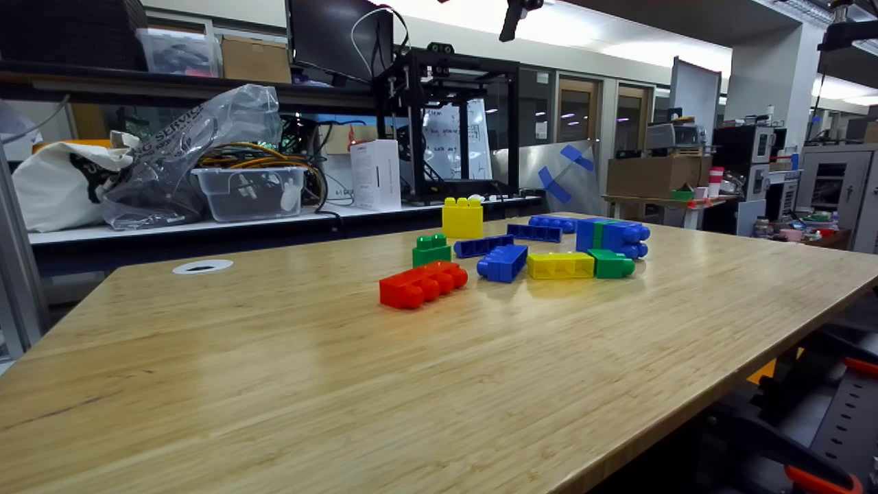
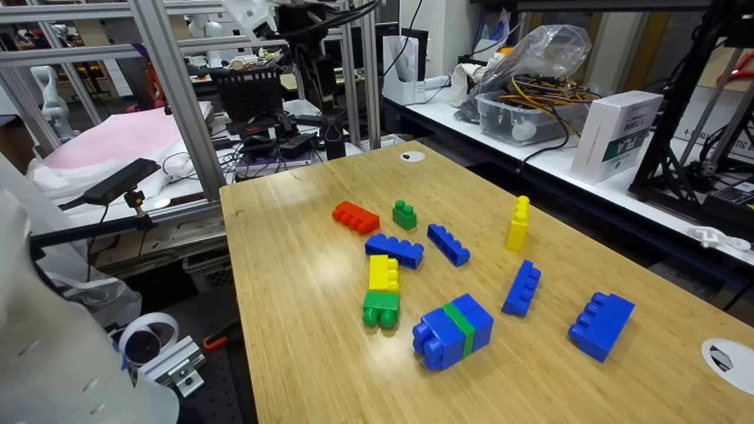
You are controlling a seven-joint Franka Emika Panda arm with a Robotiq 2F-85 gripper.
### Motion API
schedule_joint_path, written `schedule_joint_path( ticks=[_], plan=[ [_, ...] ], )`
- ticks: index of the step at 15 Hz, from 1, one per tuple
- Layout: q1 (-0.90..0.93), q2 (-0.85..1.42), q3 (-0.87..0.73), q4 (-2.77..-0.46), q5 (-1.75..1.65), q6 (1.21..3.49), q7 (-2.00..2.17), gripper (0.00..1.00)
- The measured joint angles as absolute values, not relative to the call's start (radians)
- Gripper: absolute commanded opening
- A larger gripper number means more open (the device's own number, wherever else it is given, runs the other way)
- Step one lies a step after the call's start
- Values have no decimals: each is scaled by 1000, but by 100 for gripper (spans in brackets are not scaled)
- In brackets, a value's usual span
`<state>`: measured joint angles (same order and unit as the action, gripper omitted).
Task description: Separate the blue and green building blocks that are stacked together
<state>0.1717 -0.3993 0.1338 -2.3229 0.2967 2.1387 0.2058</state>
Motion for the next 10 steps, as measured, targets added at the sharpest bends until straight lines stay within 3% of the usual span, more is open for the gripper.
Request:
schedule_joint_path(
  ticks=[10],
  plan=[
    [166, -375, 128, -2371, 294, 2162, 183, 100]
  ],
)
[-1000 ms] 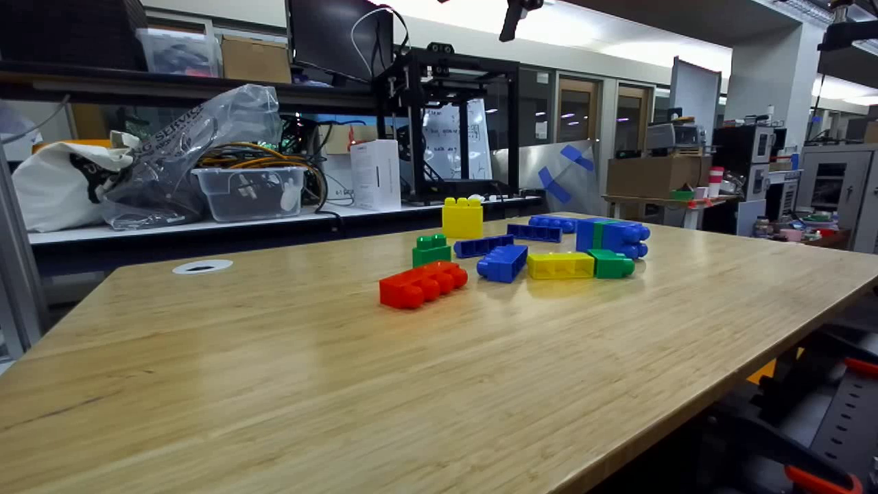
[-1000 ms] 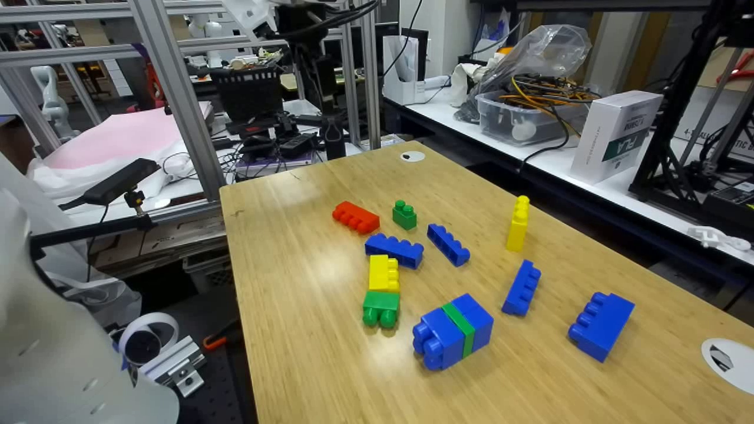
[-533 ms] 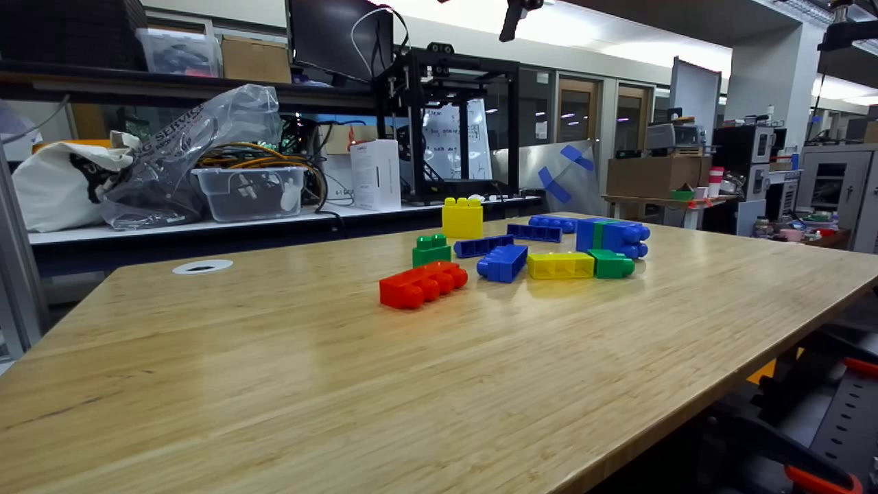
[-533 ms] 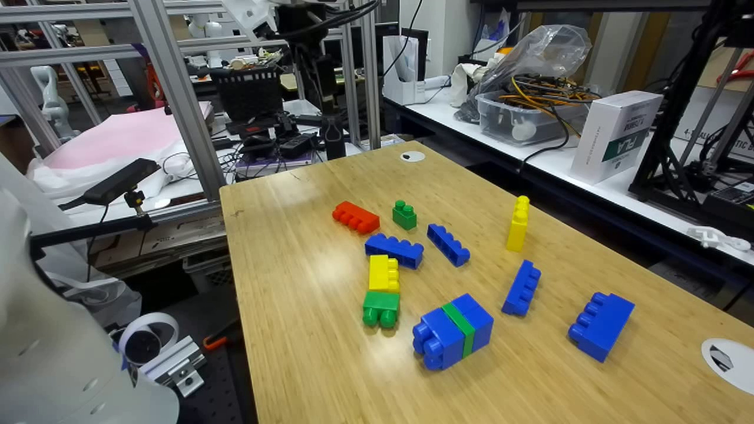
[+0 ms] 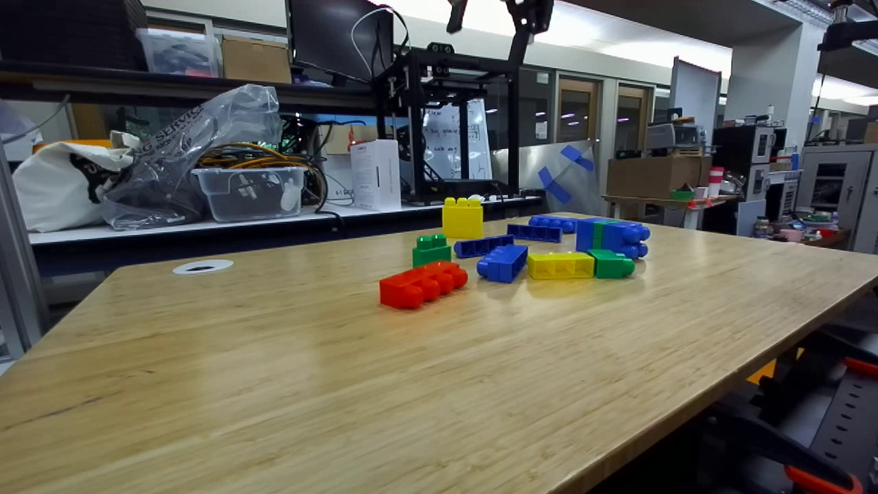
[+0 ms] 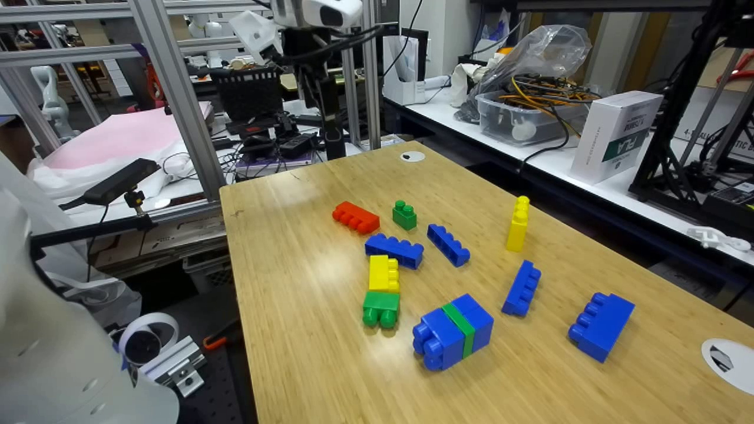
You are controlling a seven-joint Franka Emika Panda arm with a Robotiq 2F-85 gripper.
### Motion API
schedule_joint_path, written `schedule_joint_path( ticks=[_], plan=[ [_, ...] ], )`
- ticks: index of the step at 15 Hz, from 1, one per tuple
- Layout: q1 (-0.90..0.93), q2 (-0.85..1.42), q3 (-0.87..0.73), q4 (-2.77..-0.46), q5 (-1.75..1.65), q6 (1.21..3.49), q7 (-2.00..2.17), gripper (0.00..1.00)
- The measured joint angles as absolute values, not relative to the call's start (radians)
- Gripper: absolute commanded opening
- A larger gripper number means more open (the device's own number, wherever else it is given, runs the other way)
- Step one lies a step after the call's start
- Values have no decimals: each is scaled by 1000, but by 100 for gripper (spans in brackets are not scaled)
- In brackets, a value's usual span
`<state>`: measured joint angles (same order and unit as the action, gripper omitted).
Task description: Separate the blue and green building blocks that are stacked together
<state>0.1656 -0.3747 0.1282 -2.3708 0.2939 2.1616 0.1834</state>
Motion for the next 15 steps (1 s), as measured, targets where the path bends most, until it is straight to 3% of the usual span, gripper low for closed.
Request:
schedule_joint_path(
  ticks=[15],
  plan=[
    [73, -375, -27, -2678, 234, 2375, -89, 100]
  ],
)
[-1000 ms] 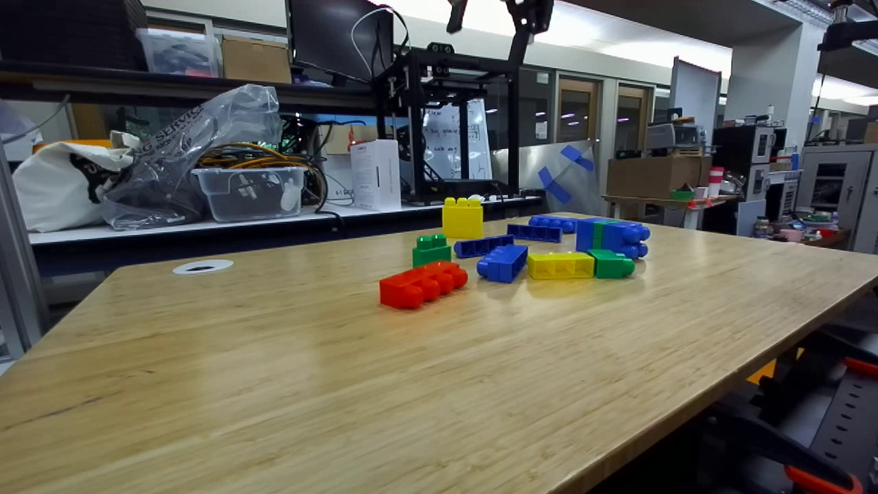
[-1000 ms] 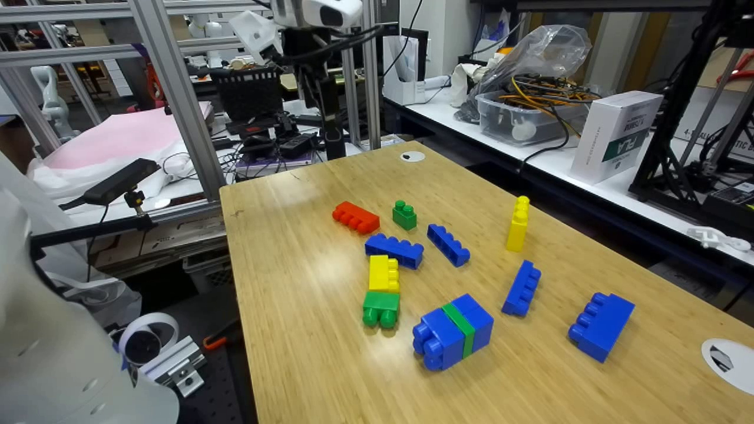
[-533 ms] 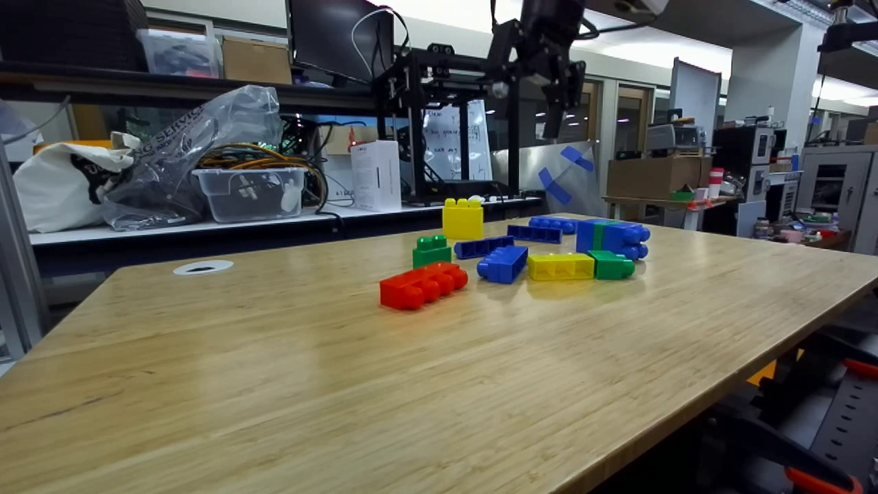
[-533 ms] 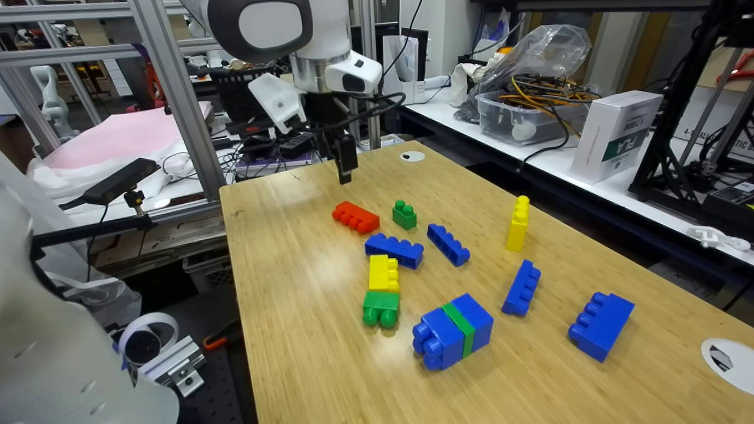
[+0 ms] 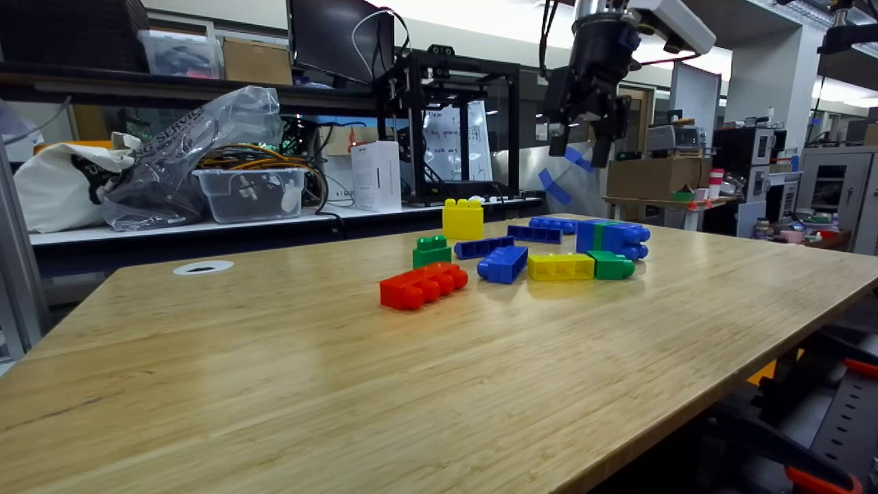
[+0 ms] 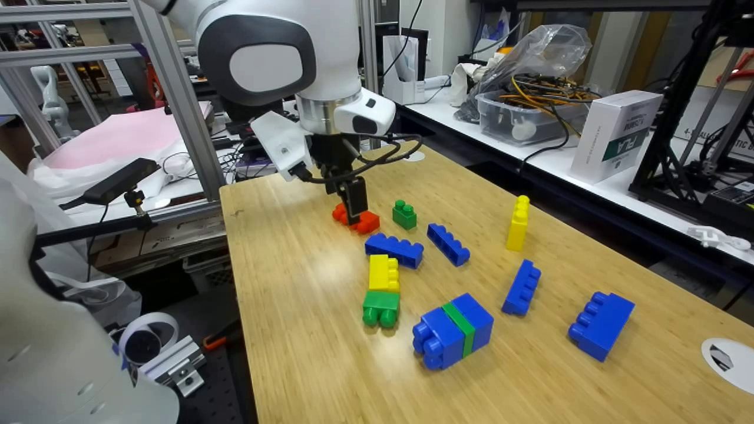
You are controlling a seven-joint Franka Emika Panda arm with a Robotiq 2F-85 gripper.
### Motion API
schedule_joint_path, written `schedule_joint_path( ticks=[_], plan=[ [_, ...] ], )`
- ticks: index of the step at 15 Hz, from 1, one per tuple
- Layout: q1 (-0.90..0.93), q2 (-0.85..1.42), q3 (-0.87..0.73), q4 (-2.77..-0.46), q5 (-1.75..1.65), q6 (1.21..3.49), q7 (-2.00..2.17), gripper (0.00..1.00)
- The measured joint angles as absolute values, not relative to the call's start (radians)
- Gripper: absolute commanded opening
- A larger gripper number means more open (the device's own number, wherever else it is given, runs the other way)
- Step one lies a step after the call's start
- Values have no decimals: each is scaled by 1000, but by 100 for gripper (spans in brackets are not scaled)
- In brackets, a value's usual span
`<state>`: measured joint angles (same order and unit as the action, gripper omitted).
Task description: Separate the blue and green building blocks that are stacked together
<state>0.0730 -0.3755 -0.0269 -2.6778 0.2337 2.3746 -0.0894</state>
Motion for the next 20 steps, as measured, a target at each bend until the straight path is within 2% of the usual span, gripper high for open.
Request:
schedule_joint_path(
  ticks=[10, 20],
  plan=[
    [-106, -382, -163, -2742, 10, 2377, -146, 100],
    [-105, -384, -161, -2742, 8, 2376, -144, 100]
  ],
)
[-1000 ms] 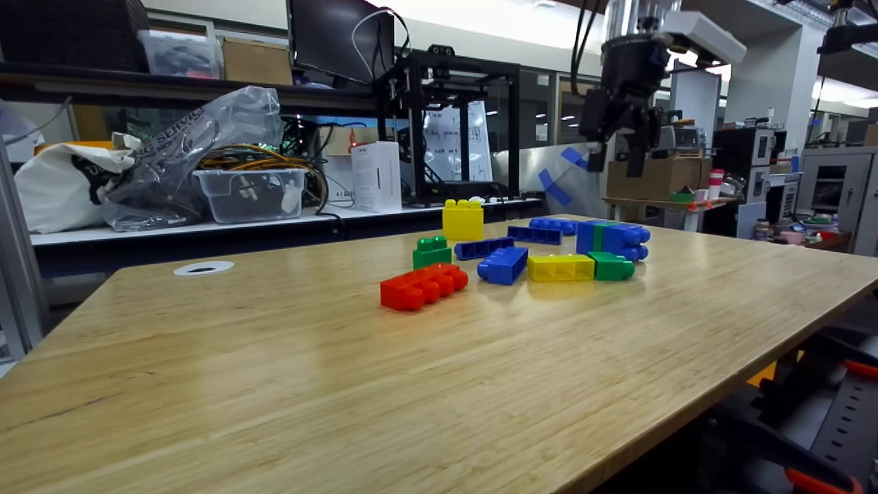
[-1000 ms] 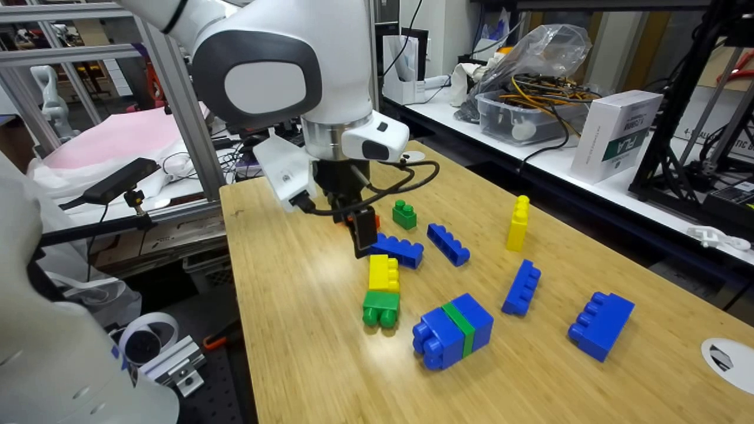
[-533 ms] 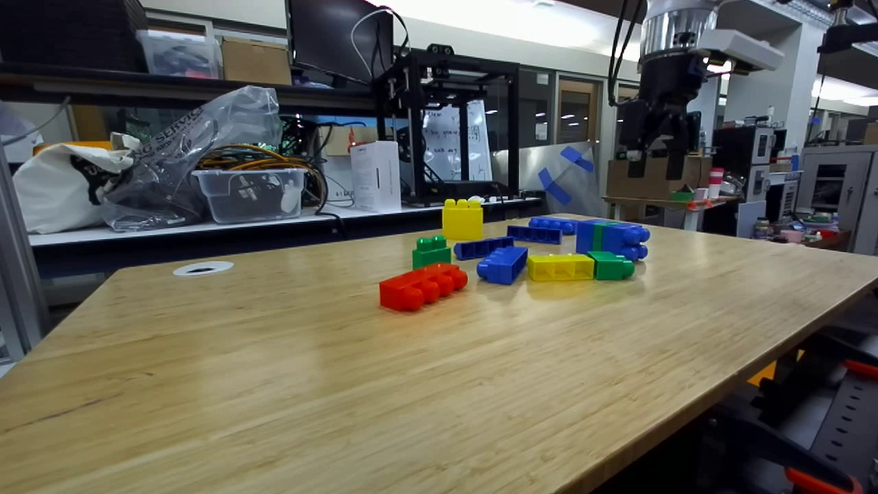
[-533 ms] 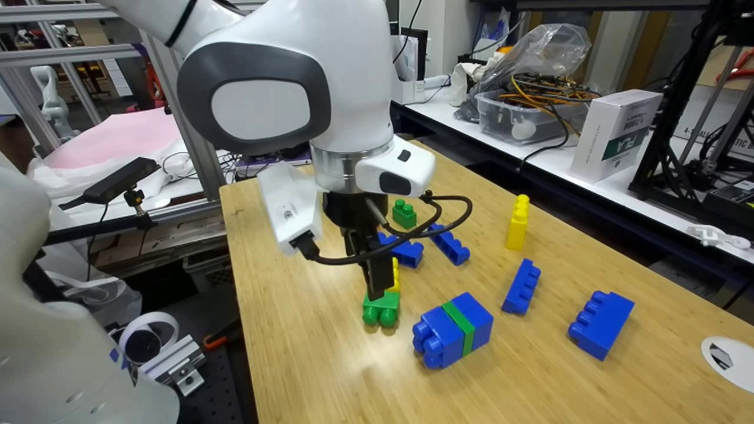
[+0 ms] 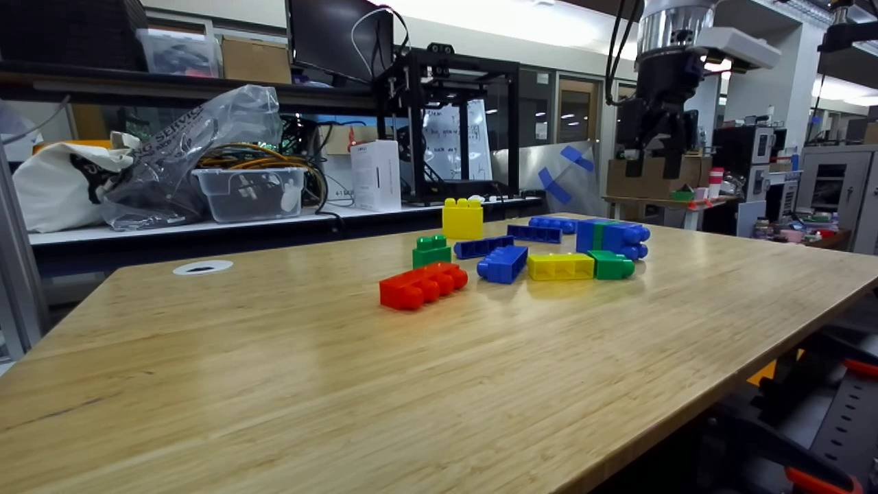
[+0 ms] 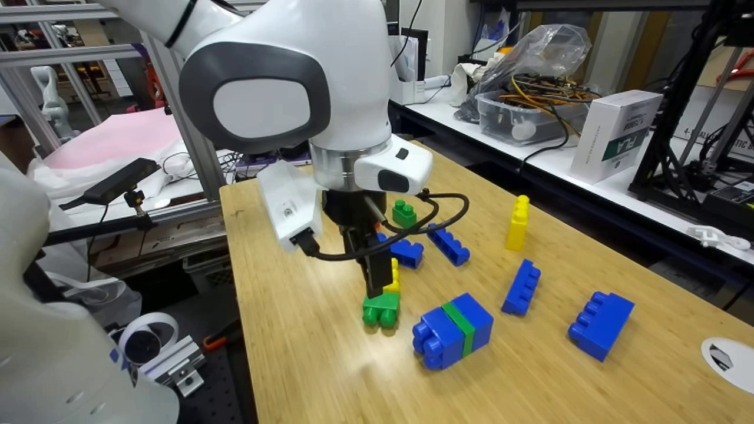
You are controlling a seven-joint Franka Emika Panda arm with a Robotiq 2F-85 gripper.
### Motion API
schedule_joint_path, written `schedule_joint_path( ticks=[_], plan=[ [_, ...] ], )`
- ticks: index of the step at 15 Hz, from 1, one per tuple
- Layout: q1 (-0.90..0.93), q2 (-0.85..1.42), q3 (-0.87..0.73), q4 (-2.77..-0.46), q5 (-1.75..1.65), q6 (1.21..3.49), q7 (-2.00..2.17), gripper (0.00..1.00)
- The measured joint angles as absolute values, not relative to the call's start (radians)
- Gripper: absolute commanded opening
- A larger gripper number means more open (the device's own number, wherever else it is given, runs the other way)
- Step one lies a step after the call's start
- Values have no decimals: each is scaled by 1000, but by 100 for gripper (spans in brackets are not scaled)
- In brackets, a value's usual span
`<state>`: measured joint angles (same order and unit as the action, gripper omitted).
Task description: Separate the blue and green building blocks that are stacked together
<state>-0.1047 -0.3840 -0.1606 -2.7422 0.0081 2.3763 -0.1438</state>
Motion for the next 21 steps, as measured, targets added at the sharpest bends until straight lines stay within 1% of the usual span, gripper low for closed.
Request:
schedule_joint_path(
  ticks=[5, 12, 21],
  plan=[
    [-113, -356, -184, -2745, 8, 2408, -153, 100],
    [-130, -305, -246, -2776, 8, 2588, -227, 100],
    [-125, -215, -264, -2776, 17, 2699, -348, 100]
  ],
)
